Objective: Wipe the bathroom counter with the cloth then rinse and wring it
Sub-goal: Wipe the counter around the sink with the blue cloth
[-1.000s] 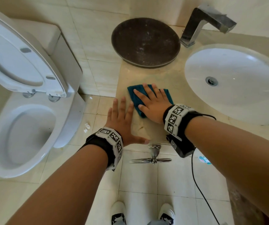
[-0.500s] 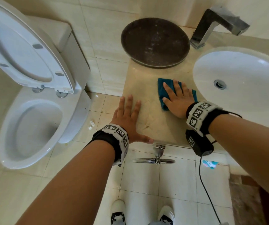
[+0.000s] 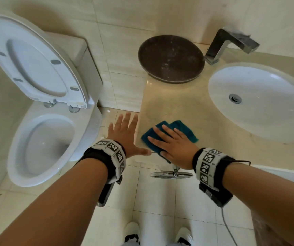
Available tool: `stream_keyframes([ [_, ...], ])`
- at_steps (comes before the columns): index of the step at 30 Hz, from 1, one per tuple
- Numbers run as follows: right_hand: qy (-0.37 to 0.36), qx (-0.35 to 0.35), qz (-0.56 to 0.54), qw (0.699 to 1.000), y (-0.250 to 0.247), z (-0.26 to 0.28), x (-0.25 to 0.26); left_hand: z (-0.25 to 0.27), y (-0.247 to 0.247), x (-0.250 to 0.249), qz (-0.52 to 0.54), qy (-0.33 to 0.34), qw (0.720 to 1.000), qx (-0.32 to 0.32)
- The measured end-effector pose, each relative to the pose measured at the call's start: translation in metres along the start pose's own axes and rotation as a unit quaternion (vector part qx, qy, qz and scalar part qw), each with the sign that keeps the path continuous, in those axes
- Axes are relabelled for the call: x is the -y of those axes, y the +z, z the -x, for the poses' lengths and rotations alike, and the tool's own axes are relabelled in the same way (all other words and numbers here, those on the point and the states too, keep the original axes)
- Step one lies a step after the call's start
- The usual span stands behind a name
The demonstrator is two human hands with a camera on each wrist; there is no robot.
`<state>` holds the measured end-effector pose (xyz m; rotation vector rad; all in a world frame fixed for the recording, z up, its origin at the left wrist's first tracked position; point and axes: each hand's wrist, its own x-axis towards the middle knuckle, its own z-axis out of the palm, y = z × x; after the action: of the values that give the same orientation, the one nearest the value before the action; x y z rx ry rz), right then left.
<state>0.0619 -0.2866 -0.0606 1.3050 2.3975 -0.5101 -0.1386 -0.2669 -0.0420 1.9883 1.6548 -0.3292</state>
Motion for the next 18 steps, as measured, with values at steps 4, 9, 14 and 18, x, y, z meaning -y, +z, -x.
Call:
stream_keyframes([
  [4, 0.010, -0.016, -0.010, 1.000, -0.005, -0.029, 0.013, -0.004, 0.001, -0.001, 0.002, 0.031, 0.999, -0.007],
  [9, 0.073, -0.003, -0.027, 0.997, -0.024, -0.061, 0.002, -0.024, 0.007, -0.010, 0.007, 0.039, 0.999, -0.023],
  [14, 0.134, -0.029, -0.073, 0.988, -0.029, -0.073, -0.028, -0.045, 0.022, -0.036, 0.036, 0.047, 0.998, -0.017],
  [18, 0.171, -0.042, -0.090, 0.980, -0.029, -0.076, -0.043, -0.054, 0.030, -0.048, 0.015, 0.026, 0.999, -0.019],
])
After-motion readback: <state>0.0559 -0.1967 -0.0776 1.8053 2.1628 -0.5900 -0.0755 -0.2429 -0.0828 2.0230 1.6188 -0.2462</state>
